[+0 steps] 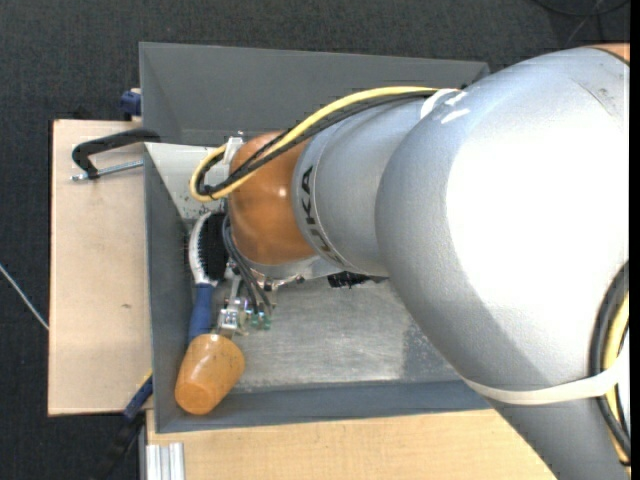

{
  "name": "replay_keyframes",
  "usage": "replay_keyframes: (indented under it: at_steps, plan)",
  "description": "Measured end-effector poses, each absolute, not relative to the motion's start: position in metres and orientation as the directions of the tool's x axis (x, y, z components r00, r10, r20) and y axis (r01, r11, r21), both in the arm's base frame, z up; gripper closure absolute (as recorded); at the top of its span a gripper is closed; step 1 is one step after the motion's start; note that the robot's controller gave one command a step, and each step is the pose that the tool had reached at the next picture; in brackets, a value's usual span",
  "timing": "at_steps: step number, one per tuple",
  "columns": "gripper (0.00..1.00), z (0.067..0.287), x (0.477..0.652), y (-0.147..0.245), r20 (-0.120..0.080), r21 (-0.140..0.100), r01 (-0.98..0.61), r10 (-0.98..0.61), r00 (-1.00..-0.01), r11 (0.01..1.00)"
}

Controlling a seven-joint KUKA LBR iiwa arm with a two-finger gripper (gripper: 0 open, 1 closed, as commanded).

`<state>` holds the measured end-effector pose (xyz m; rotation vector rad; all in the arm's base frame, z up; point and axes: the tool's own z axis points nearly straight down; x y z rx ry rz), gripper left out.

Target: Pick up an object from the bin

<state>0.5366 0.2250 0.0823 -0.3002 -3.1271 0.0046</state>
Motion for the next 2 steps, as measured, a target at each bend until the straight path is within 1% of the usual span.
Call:
replay_keyframes:
  at_steps: [1,2]
  plan:
    - [0.00,0.146,0.511,0.229,-0.009,0.003,-0.173,-0.173,-0.985,0.985]
    - [0.00,0.073,0.549,0.199,-0.005,-0.002,-0.054,-0.054,-0.999,0.999]
